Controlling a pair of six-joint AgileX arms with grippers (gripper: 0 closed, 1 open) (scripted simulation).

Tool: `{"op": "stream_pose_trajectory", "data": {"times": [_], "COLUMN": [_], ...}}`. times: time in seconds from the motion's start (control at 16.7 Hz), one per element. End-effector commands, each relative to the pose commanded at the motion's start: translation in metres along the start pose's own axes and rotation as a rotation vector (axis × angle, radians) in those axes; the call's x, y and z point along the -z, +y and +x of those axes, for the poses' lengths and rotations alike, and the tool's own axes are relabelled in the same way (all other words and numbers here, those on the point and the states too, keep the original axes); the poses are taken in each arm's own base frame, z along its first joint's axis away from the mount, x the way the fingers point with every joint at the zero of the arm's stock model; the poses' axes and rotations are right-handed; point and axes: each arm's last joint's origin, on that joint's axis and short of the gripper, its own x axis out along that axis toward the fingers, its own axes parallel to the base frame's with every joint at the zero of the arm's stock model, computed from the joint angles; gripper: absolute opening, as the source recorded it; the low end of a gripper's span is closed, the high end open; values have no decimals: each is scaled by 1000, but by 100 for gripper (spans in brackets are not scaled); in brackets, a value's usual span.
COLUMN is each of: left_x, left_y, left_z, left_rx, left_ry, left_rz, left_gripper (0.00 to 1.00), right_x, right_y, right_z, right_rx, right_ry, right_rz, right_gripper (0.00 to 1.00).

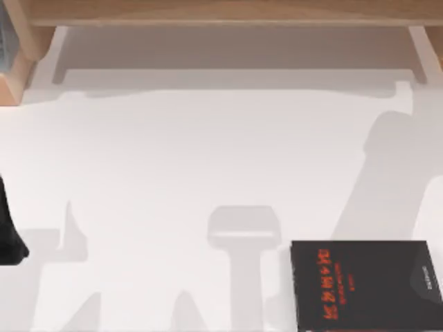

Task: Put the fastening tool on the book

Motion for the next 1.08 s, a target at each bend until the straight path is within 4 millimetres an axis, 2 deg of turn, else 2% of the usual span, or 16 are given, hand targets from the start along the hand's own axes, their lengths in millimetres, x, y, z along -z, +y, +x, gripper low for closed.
{"op": "stream_pose_trajectory", "data": {"times": [0.24,0.42,1.08], "left_x": [0,0,0], "left_y": [0,0,0], "left_z": [0,0,0], "left_rx": [0,0,0], "left_ry": [0,0,0], "left_rz": [0,0,0], "left_gripper": [100,100,100], "right_x": [-2,-2,-2], "right_y": [4,4,4], "right_z": [13,13,13], "right_rx": [-2,-2,-2], "right_ry": [-3,-3,-3], "right_rz": [-2,-2,-2], "right_gripper": [100,100,17]}}
